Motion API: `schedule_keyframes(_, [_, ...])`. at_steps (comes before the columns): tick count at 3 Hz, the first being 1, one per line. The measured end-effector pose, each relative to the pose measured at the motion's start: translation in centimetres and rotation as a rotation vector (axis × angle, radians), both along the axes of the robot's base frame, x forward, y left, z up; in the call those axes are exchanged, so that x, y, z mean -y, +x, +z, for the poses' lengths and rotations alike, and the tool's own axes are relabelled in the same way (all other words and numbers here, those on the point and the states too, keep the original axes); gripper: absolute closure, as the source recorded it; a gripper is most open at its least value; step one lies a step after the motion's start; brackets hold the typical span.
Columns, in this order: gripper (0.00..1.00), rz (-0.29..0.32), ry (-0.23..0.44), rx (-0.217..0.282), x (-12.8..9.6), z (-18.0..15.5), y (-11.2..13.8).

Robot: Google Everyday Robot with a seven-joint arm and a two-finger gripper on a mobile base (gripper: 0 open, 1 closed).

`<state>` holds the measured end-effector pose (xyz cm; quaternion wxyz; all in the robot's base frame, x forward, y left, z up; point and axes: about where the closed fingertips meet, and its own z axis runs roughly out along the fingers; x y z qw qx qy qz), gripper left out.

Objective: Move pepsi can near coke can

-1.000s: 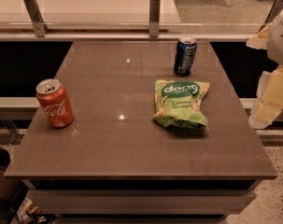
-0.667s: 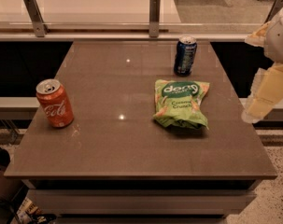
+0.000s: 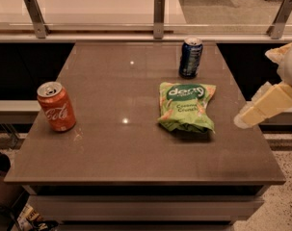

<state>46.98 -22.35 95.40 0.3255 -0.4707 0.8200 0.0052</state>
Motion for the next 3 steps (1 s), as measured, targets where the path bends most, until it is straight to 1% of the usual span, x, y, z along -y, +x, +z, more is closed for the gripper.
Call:
schedule_keyframes(1, [0.00,-0.116,0.144,0.053,0.6,-1.4,1.0])
schedule_keyframes(2, [0.00,-0.202,0.256,0.141,1.3,-1.5,4.1])
schedule_keyframes(3, [0.00,-0.212,0.333,0.199,0.6,-0.8,10.9])
